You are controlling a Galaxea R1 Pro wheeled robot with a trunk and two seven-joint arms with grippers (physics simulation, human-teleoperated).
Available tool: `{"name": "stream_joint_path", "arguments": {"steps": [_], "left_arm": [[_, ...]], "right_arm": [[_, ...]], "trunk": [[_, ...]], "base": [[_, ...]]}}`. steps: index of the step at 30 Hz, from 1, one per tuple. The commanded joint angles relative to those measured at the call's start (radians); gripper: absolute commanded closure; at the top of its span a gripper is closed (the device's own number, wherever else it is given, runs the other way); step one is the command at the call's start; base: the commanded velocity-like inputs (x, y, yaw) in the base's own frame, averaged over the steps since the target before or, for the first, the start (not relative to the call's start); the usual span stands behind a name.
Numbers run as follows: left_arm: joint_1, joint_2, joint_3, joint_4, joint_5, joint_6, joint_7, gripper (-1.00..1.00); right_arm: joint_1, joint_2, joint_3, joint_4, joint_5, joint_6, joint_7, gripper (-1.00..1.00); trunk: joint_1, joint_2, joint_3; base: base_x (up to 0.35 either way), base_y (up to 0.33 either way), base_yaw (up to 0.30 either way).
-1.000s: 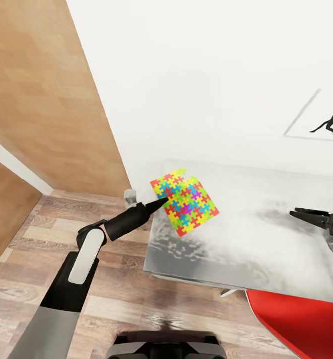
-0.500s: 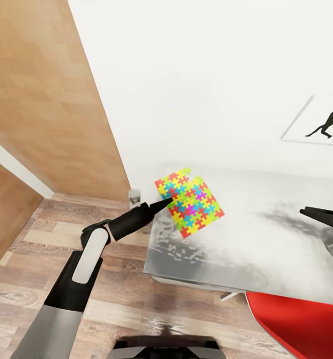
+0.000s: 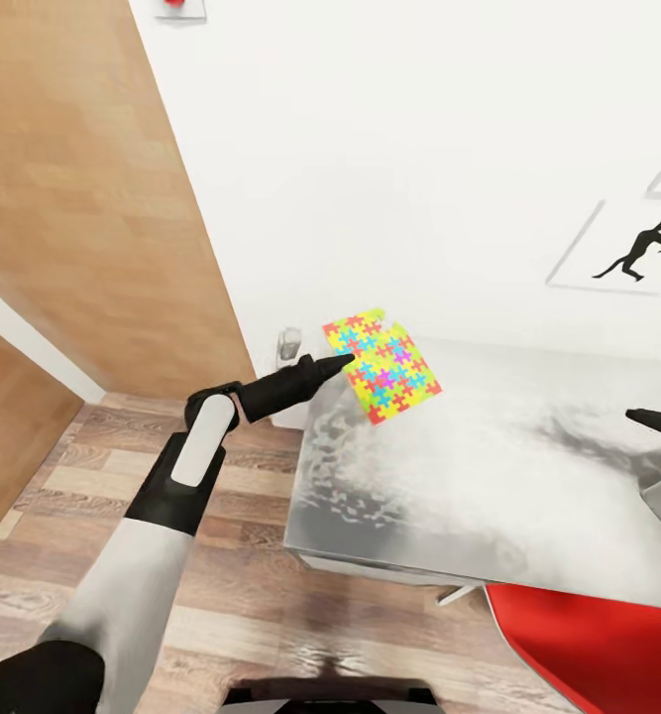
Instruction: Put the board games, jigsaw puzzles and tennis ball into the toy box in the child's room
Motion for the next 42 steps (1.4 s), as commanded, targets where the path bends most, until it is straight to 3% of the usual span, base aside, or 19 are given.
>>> {"name": "stream_joint_path", "arguments": {"steps": [1,5,13,23,29,32,35,37,38,40,42], "left_arm": [[-0.025,-0.002,-0.004,0.029,0.003,0.007,0.003,1.0],[-0.1,-0.009,-0.045,0.107,0.013,0.013,0.019,1.0],[-0.178,-0.032,-0.084,0.18,0.044,0.018,0.032,1.0],[-0.199,-0.048,-0.098,0.2,0.115,0.01,0.039,1.0],[-0.194,-0.055,-0.104,0.191,0.148,-0.035,0.04,1.0],[-0.192,-0.058,-0.116,0.186,0.193,-0.06,0.041,1.0],[-0.192,-0.06,-0.163,0.181,0.284,-0.12,0.05,1.0],[-0.192,-0.06,-0.185,0.18,0.323,-0.154,0.052,1.0],[-0.191,-0.06,-0.211,0.179,0.364,-0.184,0.057,1.0],[-0.191,-0.06,-0.261,0.176,0.434,-0.234,0.096,1.0],[-0.191,-0.06,-0.284,0.164,0.462,-0.267,0.146,1.0]], "right_arm": [[0.001,0.0,-0.013,0.0,0.002,0.012,0.004,-1.0],[0.007,0.0,-0.047,0.0,0.002,0.03,0.004,-1.0],[0.014,0.0,-0.07,0.0,0.002,0.041,0.004,-1.0],[0.031,0.001,-0.126,0.0,0.002,0.05,0.005,-1.0],[0.051,0.001,-0.164,0.0,0.002,0.057,0.029,-1.0],[0.056,0.001,-0.176,0.0,0.002,0.058,0.07,-1.0],[0.06,0.001,-0.183,0.0,0.005,0.059,0.112,-1.0],[0.061,0.001,-0.185,0.0,0.007,0.059,0.119,-1.0],[0.061,0.001,-0.186,0.0,0.008,0.06,0.123,-1.0],[0.062,0.002,-0.187,0.0,0.01,0.06,0.128,-1.0],[0.062,0.002,-0.187,0.0,0.01,0.06,0.129,-1.0]], "trunk": [[0.001,-0.002,0.0],[0.001,-0.002,0.007],[0.001,-0.002,0.02],[0.001,-0.002,0.036],[0.001,-0.002,0.046],[0.001,-0.002,0.05],[0.001,-0.002,0.055],[0.001,-0.002,0.059],[0.001,-0.002,0.06],[0.001,-0.002,0.063],[0.001,-0.002,0.067]], "base": [[0.0,0.0,-0.074],[0.0,0.0,-0.079],[0.0,0.0,-0.085],[0.0,0.0,-0.092],[0.0,0.0,-0.098],[0.0,0.0,-0.099],[0.0,0.0,-0.1],[0.0,0.0,-0.1],[0.0,0.0,-0.1],[0.0,0.0,-0.1],[0.0,0.0,-0.1]]}}
